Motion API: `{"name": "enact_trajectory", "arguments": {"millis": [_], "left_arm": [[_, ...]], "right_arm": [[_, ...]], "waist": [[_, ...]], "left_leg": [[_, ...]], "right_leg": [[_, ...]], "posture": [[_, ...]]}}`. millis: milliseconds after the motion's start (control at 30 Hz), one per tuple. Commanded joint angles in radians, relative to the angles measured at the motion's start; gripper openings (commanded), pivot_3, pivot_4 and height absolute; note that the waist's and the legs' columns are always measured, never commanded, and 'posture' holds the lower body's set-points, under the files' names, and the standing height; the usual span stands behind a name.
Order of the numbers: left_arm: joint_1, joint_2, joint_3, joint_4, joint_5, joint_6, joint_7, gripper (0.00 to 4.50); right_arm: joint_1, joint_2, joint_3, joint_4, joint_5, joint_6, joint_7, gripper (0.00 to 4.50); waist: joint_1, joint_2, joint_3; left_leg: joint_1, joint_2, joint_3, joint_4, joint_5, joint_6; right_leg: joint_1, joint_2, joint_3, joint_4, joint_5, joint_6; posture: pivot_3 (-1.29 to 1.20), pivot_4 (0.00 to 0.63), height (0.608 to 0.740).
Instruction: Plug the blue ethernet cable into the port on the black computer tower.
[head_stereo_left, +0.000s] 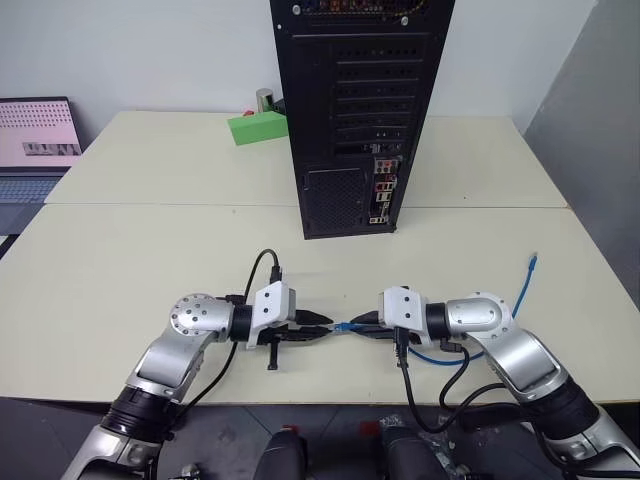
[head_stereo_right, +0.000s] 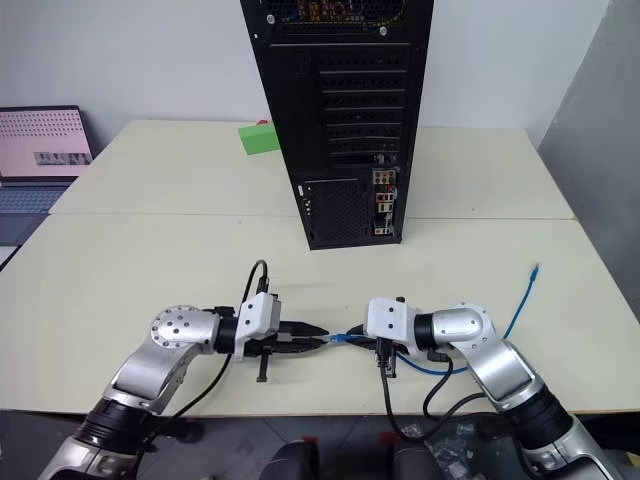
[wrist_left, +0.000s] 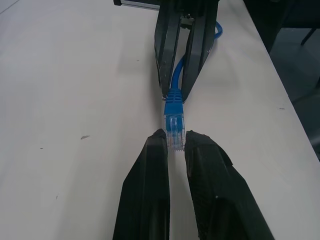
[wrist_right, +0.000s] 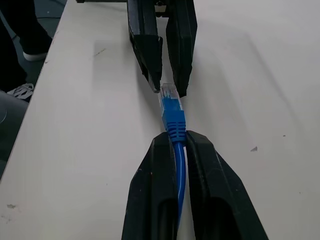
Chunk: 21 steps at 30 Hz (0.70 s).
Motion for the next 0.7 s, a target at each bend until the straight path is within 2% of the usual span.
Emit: {"name": "enact_trajectory", "arguments": {"millis": [33,67,100,233,367,533,700], "left_arm": [[-0.004,-0.002,-0.002,-0.009,0.004,-0.025,0.001,0.25],[-0.002,-0.002,0.001,-0.009,0.003,-0.03,0.001,0.25],[0.001,-0.002,0.004,-0.012,0.0,-0.034,0.002,0.25],[0.008,0.005,0.012,-0.011,-0.002,-0.051,0.0,0.25],[0.005,0.004,0.02,0.003,0.019,-0.134,0.008,0.25],[-0.04,-0.032,0.03,0.128,0.136,-0.499,0.094,0.25],[-0.1,-0.052,0.044,0.308,0.274,-0.941,0.219,0.25]], "right_arm": [[-0.005,0.003,-0.018,-0.058,0.025,0.007,-0.001,0.02],[-0.007,-0.003,-0.017,-0.055,0.024,0.005,0.006,0.72],[-0.007,-0.01,-0.016,-0.054,0.021,0.002,0.011,0.82],[-0.006,-0.035,-0.034,-0.055,0.03,0.0,0.026,1.73],[0.008,-0.109,-0.104,-0.078,0.081,0.025,0.063,2.55],[0.042,-0.138,-0.225,-0.134,0.245,0.198,0.059,3.79],[0.067,-0.11,-0.283,-0.182,0.374,0.352,0.01,3.8]], "waist": [[0.0,0.0,0.0],[0.0,0.0,0.0],[0.0,0.0,0.0],[0.0,0.0,0.0],[0.001,0.0,0.0],[0.002,0.0,0.0],[0.002,0.0,0.0]], "left_leg": [[0.0,0.0,0.0,0.0,0.0,0.0],[0.0,0.0,0.0,0.0,0.0,0.0],[0.0,0.0,0.0,0.0,0.0,0.0],[0.0,0.0,0.0,0.0,0.0,0.0],[0.0,0.0,0.0,0.0,0.0,0.0],[0.0,0.0,0.0,0.0,0.0,0.0],[0.0,0.0,0.0,0.0,0.0,0.0]], "right_leg": [[0.0,0.0,0.0,0.0,0.0,0.0],[0.0,0.0,0.0,0.0,0.0,0.0],[0.0,0.0,0.0,0.0,0.0,0.0],[0.0,0.0,0.0,0.0,0.0,0.0],[0.0,0.0,0.0,0.0,0.0,0.0],[0.001,0.0,0.0,0.0,0.0,0.0],[0.001,0.0,0.0,-0.001,0.0,0.0]], "posture": [[0.0,0.15,0.74],[0.0,0.15,0.74],[0.0,0.15,0.74],[0.0,0.15,0.74],[0.0,0.15,0.74],[0.0,0.15,0.74],[0.0,0.15,0.74]]}}
